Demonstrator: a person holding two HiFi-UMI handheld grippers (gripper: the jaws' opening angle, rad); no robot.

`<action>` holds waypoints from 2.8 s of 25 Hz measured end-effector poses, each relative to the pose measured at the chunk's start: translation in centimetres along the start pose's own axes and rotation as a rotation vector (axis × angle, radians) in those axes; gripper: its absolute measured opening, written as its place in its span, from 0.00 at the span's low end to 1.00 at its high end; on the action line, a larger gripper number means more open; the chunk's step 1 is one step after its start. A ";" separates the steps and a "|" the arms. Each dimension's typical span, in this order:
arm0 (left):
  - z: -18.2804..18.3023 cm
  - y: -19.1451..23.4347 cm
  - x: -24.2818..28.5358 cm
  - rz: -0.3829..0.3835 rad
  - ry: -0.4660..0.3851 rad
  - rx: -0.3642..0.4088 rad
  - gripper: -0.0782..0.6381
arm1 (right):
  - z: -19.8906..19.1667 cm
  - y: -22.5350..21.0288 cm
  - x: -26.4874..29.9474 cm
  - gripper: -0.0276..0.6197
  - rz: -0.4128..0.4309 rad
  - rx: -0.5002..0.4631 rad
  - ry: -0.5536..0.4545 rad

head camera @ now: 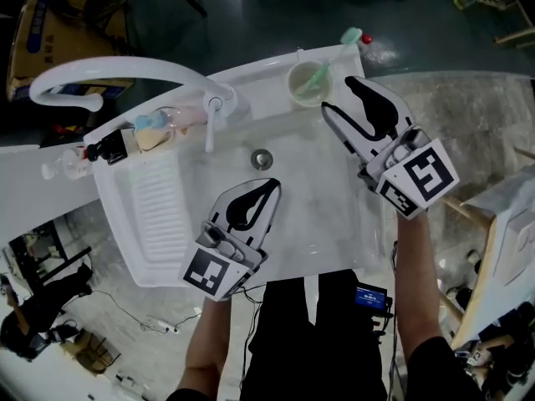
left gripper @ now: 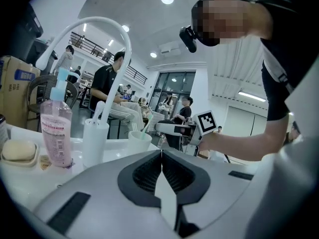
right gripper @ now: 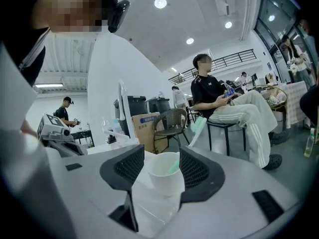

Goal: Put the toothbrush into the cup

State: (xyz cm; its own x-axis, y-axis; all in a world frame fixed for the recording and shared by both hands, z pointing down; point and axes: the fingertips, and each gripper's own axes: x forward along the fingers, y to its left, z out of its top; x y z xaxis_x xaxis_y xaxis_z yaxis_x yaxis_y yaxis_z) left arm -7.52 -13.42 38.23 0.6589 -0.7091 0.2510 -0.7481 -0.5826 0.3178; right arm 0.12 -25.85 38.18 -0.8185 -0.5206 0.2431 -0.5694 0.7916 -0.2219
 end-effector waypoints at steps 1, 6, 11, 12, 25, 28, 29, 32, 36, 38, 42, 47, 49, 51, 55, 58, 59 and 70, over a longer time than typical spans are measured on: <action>0.8 -0.3 -0.3 -0.004 -0.024 0.009 0.13 | 0.3 0.5 -0.4 0.37 0.000 -0.001 0.003; 3.0 -2.2 -1.9 -0.002 -0.032 0.024 0.13 | 2.8 3.2 -2.8 0.37 0.010 -0.009 -0.002; 5.8 -4.5 -3.4 0.018 -0.047 0.022 0.13 | 6.3 6.0 -6.2 0.37 0.023 -0.008 -0.031; 6.4 -5.0 -3.7 0.020 -0.054 0.023 0.13 | 6.8 6.6 -7.0 0.37 0.024 -0.010 -0.034; 10.1 -13.8 -7.2 0.017 -0.073 0.057 0.13 | 8.3 14.8 -15.6 0.37 0.132 0.010 -0.091; 9.5 -15.3 -8.1 0.025 -0.080 0.053 0.13 | 7.1 16.4 -16.8 0.37 0.158 0.005 -0.077; 9.1 -15.7 -8.6 0.034 -0.080 0.046 0.13 | 6.7 17.3 -17.3 0.37 0.173 0.002 -0.069; 7.8 -16.8 -10.1 0.061 -0.077 0.026 0.13 | 6.1 19.7 -18.6 0.37 0.204 0.001 -0.078; 6.5 -17.5 -12.1 0.098 -0.075 0.017 0.13 | 5.1 22.6 -20.0 0.32 0.248 -0.011 -0.074; 6.1 -18.0 -13.4 0.117 -0.078 0.013 0.13 | 4.7 24.1 -20.6 0.24 0.266 -0.017 -0.077; 6.2 -19.4 -15.7 0.119 -0.119 -0.016 0.13 | 4.8 26.2 -21.7 0.14 0.250 0.005 -0.098; 4.9 -21.4 -20.2 0.124 -0.155 -0.012 0.13 | 4.3 31.1 -23.3 0.08 0.269 -0.018 -0.087; 4.0 -22.6 -22.4 0.121 -0.161 -0.012 0.13 | 3.9 33.5 -24.1 0.07 0.276 -0.021 -0.082; 3.1 -24.0 -24.6 0.112 -0.162 -0.014 0.13 | 3.3 36.0 -25.2 0.07 0.289 -0.027 -0.069; 2.3 -26.5 -28.7 0.095 -0.179 0.005 0.13 | 1.5 39.8 -27.5 0.07 0.294 -0.039 -0.025; 1.5 -29.1 -31.9 0.081 -0.190 0.013 0.13 | 1.1 42.6 -30.0 0.07 0.285 -0.008 -0.040; 1.0 -29.9 -32.9 0.078 -0.194 0.012 0.13 | 0.8 43.5 -31.0 0.07 0.285 -0.005 -0.039; -3.5 -36.8 -39.1 0.060 -0.191 -0.001 0.13 | -2.3 49.7 -39.8 0.07 0.238 0.014 -0.058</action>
State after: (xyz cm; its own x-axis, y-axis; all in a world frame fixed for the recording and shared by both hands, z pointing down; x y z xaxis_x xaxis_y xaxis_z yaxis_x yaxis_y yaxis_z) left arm -5.45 37.12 19.95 0.5861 -0.8050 0.0918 -0.7854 -0.5366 0.3087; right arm 4.56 35.01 19.68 -0.9325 -0.3377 0.1281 -0.3607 0.8899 -0.2792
